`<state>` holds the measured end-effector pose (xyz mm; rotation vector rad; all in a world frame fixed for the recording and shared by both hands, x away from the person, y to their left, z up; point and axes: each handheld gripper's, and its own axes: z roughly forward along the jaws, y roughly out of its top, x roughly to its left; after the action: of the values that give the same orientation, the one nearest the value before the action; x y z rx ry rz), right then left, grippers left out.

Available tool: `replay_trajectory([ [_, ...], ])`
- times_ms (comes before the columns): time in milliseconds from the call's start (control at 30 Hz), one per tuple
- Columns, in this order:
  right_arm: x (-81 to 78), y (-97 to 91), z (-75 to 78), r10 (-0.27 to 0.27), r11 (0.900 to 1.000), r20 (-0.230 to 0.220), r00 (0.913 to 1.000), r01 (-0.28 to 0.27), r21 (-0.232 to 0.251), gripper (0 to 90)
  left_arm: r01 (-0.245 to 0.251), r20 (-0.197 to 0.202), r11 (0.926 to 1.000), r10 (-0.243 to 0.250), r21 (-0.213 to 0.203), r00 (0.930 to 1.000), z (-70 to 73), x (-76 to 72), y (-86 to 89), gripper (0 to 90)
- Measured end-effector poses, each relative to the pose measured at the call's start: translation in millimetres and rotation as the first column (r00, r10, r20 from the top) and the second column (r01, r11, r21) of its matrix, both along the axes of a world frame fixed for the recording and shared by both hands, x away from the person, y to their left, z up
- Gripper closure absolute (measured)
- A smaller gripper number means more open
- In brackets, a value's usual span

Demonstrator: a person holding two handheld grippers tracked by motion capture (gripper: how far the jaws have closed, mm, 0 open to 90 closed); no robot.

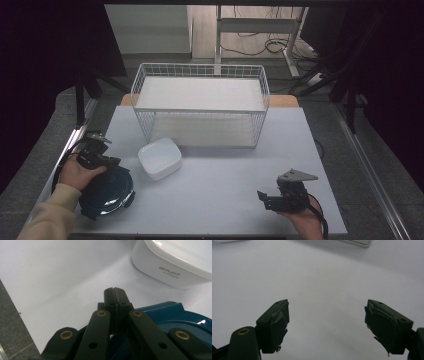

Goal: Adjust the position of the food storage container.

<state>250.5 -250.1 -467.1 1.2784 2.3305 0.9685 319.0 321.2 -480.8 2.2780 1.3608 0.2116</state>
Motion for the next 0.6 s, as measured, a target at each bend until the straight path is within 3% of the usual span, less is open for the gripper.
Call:
replay_trajectory([
  [133, -0.1, 0.5, 0.1, 0.002, 1.0000, 0.001, 1.0000, -0.002, 0.000, 19.6, -0.031, 0.060, 0.9994, 0.032, -0.012, 0.9977, 13.5, -7.4, 15.3, 90.0],
  [233, 0.0, 0.4, 0.1, 0.001, 1.0000, 0.001, 1.0000, -0.001, 0.001, 19.7, -0.066, 0.079, 0.9978, 0.066, -0.007, 0.9947, 21.4, -13.0, 29.5, 90.0],
  [267, -0.1, 0.5, 0.1, 0.001, 1.0000, 0.001, 1.0000, -0.001, 0.000, 19.7, -0.105, 0.081, 0.9944, 0.105, 0.004, 0.9912, 25.7, -20.1, 46.5, 90.0],
  [433, -0.2, 1.3, 0.7, 0.004, 1.0000, 0.003, 1.0000, -0.004, -0.001, 19.7, -0.156, 0.049, 0.9871, 0.154, 0.038, 0.9869, 14.2, -38.0, 72.0, 90.0],
  [600, -0.1, 3.7, 0.0, 0.006, 1.0000, 0.001, 1.0000, -0.006, -0.002, 19.6, -0.161, 0.002, 0.9860, 0.161, 0.044, 0.9869, -0.5, -50.2, 83.4, 90.0],
])
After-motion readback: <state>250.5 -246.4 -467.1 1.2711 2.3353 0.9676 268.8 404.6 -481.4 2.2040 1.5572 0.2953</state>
